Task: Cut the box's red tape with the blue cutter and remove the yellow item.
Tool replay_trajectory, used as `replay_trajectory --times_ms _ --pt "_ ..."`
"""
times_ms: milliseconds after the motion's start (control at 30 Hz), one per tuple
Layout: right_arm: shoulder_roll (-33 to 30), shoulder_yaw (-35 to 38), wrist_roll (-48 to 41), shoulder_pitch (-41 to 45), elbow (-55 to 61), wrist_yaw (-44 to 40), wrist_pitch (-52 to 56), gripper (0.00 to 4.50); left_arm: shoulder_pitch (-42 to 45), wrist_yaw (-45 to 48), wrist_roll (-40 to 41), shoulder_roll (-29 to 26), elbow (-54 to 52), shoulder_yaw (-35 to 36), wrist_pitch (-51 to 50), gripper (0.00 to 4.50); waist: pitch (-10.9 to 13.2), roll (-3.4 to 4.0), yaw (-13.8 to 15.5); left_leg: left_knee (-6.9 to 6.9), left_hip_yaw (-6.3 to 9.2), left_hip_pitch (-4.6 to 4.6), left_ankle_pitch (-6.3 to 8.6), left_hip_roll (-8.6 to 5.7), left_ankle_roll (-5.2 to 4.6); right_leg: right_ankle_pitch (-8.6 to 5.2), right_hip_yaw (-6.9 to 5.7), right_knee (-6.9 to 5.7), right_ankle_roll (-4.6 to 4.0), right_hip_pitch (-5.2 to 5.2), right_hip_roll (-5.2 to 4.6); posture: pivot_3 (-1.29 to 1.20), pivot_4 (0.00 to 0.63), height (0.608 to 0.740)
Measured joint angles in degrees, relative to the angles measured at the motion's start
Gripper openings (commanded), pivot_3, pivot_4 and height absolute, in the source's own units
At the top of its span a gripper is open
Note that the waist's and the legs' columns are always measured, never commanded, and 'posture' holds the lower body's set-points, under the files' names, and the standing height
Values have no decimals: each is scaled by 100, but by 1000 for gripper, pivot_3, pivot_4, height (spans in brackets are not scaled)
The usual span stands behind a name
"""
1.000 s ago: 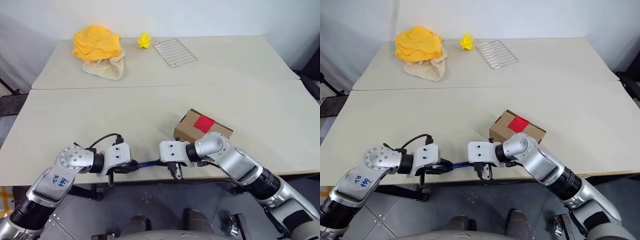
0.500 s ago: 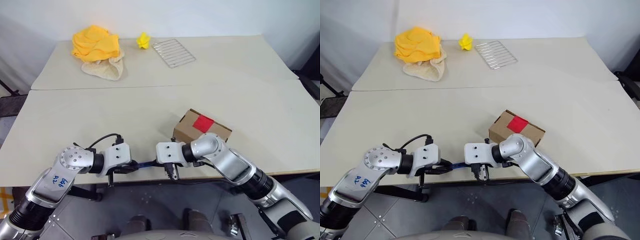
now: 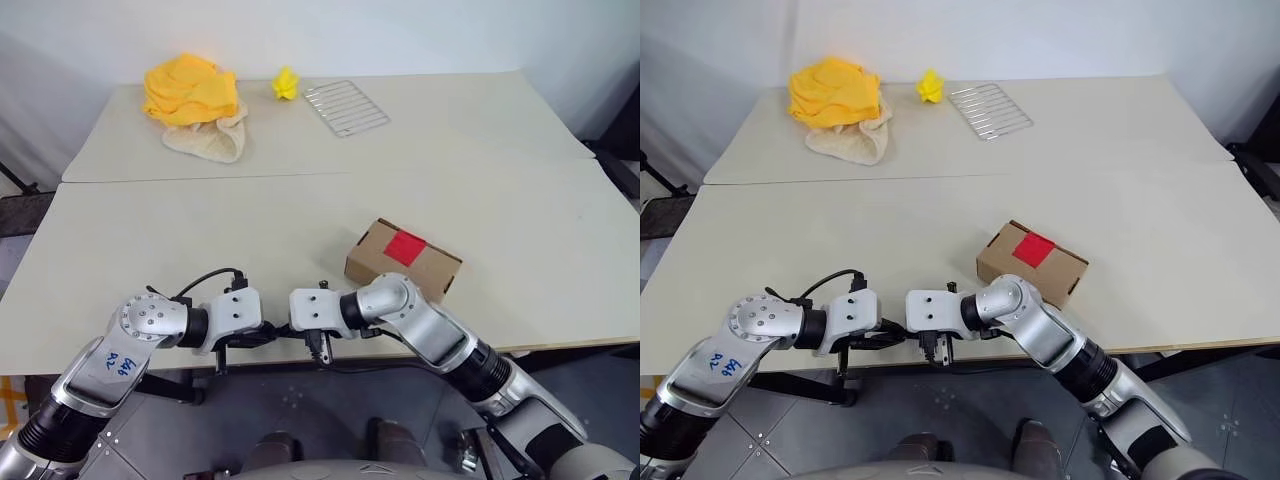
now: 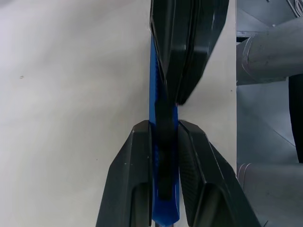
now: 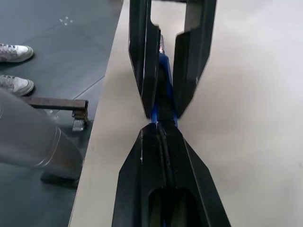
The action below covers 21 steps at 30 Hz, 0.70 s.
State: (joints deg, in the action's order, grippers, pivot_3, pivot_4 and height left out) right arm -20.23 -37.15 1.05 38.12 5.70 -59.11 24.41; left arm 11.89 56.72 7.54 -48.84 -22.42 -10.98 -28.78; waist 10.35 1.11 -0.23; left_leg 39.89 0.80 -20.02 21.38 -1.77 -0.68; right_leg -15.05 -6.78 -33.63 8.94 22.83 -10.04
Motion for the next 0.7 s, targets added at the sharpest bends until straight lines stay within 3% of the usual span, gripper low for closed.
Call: replay_trajectory --times_ms 233,433,600,700 --pt "177 -15 27 28 -208 9 -141 0 0 3 -38 2 34 -6 9 495 -2 1 -1 -23 -19 45 1 7 3 -3 22 -1 -5 -22 10 0 150 740" --pt "-100 194 -27 30 38 -35 216 0 -13 -31 -65 160 190 2 235 495 0 3 63 -32 -34 66 4 13 2 -3 42 2 -7 -29 13 0 150 740" --pt "-1095 1794 -1018 34 1271 -289 1645 0 -312 -353 -60 634 584 338 1215 495 4 6 186 -26 -32 46 12 36 -1 -3 41 19 -6 -25 15 0 150 740" --pt "-1213 2305 -1539 141 1661 -260 2397 616 -308 -611 -122 837 1022 494 1907 468 4 6 159 -27 -35 50 17 45 9 -1 41 18 -16 -24 40 0 150 740"
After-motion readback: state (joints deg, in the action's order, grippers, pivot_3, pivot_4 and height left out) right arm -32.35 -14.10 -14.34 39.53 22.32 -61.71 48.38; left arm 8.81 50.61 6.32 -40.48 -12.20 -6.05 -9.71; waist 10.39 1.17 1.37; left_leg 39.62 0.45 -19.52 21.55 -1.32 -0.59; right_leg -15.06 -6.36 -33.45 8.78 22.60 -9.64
